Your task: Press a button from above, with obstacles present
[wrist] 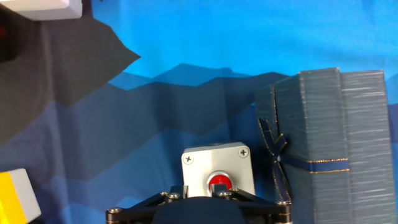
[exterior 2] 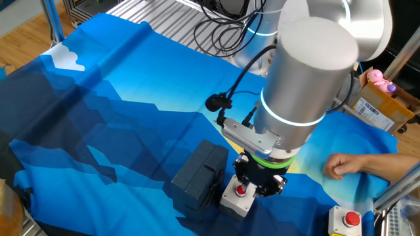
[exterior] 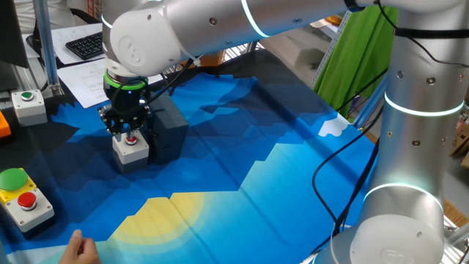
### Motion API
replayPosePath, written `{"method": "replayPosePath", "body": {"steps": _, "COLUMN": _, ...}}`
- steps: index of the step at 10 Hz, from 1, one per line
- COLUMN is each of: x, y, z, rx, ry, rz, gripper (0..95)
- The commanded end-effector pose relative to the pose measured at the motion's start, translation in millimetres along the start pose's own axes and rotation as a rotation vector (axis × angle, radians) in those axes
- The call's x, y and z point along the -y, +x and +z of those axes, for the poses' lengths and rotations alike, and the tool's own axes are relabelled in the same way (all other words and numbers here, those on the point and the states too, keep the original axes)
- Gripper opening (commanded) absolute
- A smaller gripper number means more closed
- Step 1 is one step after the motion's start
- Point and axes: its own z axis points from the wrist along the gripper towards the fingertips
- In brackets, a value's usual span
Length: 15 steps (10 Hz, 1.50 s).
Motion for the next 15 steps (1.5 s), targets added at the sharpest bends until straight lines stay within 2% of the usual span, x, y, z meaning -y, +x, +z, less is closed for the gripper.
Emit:
{"method": "replayPosePath", "body": {"steps": 1, "x": 1.2, "y": -2.2, "z": 1.2, "rx": -0.002, "ry": 0.004, "rz": -0.005, "gripper": 38.0}}
{"method": "replayPosePath", "body": {"steps": 2, "x": 2.4, "y": -2.0, "z": 2.6, "rx": -0.003, "ry": 0.004, "rz": -0.004, "gripper": 19.0}}
{"method": "replayPosePath", "body": {"steps": 8, "x": 2.1, "y": 2.7, "z": 9.2, "rx": -0.001, "ry": -0.001, "rz": -0.003, "gripper": 19.0}}
{"method": "replayPosePath", "body": {"steps": 13, "x": 3.1, "y": 1.6, "z": 7.7, "rx": -0.004, "ry": -0.001, "rz": -0.004, "gripper": 19.0}}
{"method": "replayPosePath", "body": {"steps": 14, "x": 3.8, "y": 1.3, "z": 8.1, "rx": -0.004, "ry": -0.001, "rz": -0.005, "gripper": 38.0}}
{"method": "replayPosePath", "body": {"steps": 15, "x": 3.9, "y": 0.8, "z": 8.0, "rx": -0.004, "ry": -0.001, "rz": -0.007, "gripper": 38.0}}
